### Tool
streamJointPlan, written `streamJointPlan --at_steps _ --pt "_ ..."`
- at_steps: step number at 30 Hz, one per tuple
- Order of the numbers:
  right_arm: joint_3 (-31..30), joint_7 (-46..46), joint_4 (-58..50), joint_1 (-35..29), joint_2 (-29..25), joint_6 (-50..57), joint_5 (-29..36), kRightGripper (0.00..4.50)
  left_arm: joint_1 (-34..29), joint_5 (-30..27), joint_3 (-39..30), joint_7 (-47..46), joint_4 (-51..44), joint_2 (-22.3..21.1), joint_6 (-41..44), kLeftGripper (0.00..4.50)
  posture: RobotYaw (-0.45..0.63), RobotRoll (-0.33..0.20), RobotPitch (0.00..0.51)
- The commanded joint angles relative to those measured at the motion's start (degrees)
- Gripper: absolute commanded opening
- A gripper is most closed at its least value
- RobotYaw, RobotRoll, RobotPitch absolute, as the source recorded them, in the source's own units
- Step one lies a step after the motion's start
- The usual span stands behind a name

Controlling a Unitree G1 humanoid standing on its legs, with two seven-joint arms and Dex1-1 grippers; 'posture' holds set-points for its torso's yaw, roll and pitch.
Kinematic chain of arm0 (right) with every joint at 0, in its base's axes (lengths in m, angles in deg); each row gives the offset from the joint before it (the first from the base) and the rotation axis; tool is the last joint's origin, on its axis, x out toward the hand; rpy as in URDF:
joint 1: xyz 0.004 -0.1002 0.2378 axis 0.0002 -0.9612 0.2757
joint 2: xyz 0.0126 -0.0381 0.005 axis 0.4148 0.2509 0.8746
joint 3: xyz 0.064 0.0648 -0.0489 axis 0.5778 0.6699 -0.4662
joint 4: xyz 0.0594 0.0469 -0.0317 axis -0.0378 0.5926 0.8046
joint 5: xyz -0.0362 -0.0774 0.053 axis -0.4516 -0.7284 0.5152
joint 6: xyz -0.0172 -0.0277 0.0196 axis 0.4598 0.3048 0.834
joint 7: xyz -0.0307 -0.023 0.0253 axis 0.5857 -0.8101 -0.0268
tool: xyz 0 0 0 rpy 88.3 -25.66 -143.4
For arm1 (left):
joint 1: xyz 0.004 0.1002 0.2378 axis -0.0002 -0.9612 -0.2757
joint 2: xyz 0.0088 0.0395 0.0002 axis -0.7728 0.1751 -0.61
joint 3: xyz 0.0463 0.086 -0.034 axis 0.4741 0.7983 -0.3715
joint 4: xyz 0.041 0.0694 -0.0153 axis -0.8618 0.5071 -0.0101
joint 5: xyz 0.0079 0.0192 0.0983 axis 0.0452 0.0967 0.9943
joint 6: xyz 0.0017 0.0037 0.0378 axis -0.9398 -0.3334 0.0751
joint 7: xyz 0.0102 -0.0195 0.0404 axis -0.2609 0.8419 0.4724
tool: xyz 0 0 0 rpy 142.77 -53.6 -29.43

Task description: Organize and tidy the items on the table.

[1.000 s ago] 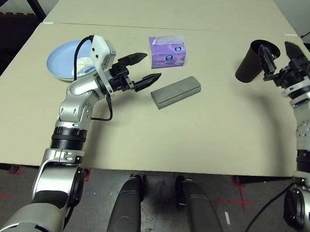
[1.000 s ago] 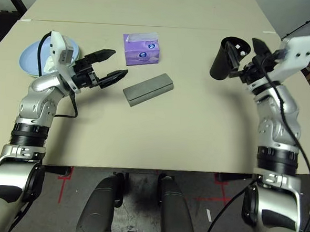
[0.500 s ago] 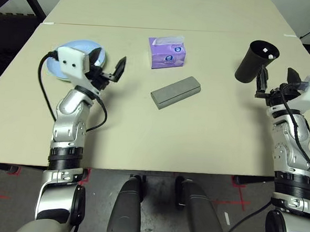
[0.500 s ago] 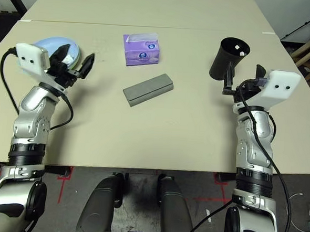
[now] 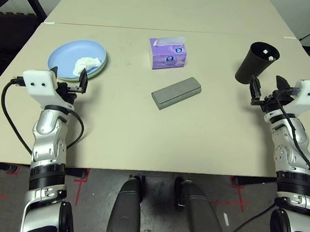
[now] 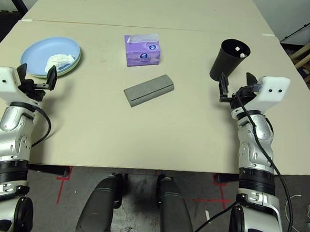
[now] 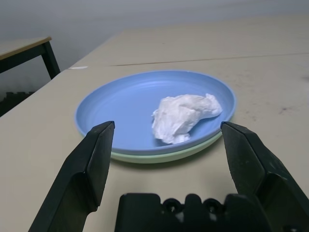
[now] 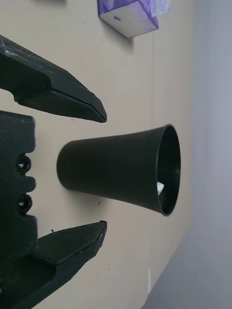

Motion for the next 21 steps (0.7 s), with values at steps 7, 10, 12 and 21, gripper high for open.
streamJointPlan --at_steps 7,10,12,21 --pt "2.0 -0.15 -1.34 -1.71 -1.91 0.78 2.33 4.48 1.82 -3.81 -1.51 1.42 2.16 -0.86 0.47 4.5 0.13 0.0 0.185" --pt "2.06 -0.21 -1.6 -1.97 -1.41 0.86 2.86 4.48 2.51 -4.48 -1.54 1.87 2.77 -1.01 0.53 4.5 0.13 0.0 0.184" --pt "1.82 -0.18 -1.67 -2.02 -1.02 0.82 2.98 4.48 2.7 -4.75 -1.52 2.11 2.88 -0.97 0.73 4.5 0.12 0.0 0.185" --pt "1.6 -0.27 -1.1 -1.98 -0.89 0.7 2.86 4.48 2.31 -5.3 -1.31 2.92 2.92 -0.81 1.1 4.5 0.13 0.0 0.185"
